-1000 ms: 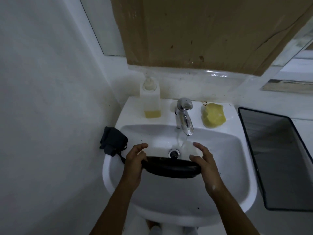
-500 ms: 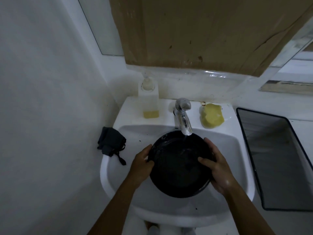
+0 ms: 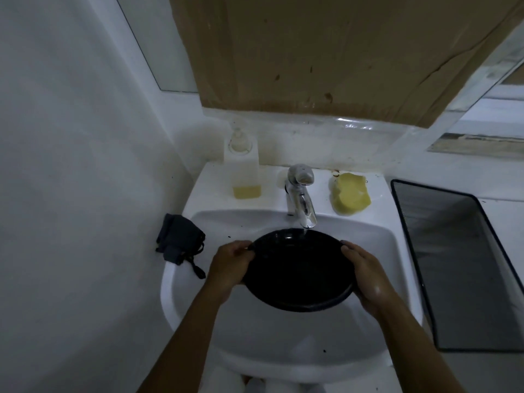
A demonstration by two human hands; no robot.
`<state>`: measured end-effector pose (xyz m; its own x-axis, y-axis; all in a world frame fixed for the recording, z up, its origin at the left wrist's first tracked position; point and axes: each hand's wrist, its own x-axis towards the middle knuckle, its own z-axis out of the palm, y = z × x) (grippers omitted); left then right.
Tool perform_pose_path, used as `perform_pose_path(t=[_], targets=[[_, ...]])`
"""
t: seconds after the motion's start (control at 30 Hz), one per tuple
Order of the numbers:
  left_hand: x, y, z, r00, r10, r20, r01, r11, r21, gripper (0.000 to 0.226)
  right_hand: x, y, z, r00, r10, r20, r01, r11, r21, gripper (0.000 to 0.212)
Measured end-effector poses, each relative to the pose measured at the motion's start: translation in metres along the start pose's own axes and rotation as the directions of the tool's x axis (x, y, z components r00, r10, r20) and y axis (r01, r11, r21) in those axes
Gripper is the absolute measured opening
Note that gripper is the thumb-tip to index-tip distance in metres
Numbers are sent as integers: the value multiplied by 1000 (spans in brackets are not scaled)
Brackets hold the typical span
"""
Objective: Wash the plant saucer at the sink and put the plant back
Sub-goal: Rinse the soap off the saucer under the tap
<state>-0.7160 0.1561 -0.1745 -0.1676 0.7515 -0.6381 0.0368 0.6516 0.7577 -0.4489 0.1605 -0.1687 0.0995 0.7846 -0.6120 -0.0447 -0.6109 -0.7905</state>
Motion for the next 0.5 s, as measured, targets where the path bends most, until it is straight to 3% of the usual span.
perform_pose_path(t=[0.17,0.27,0.33,0.5], targets=[[-15,12,-32,981,171,-93,-168,985,45,29,25,24,30,995,-38,96,51,989,-141,29],[-24,8,-42,969,229,-93,-225,973,49,38,41,32,53,981,-173,93,195,907,-373,25],[-28,-1,-47,971,227,-75,-224,974,44,47,45,31,66,971,-223,81,234,845,-480,35],[-28,-30,-51,984,153,-92,-142,983,115,54,53,9,85,961,-251,116,274,801,-533,52]])
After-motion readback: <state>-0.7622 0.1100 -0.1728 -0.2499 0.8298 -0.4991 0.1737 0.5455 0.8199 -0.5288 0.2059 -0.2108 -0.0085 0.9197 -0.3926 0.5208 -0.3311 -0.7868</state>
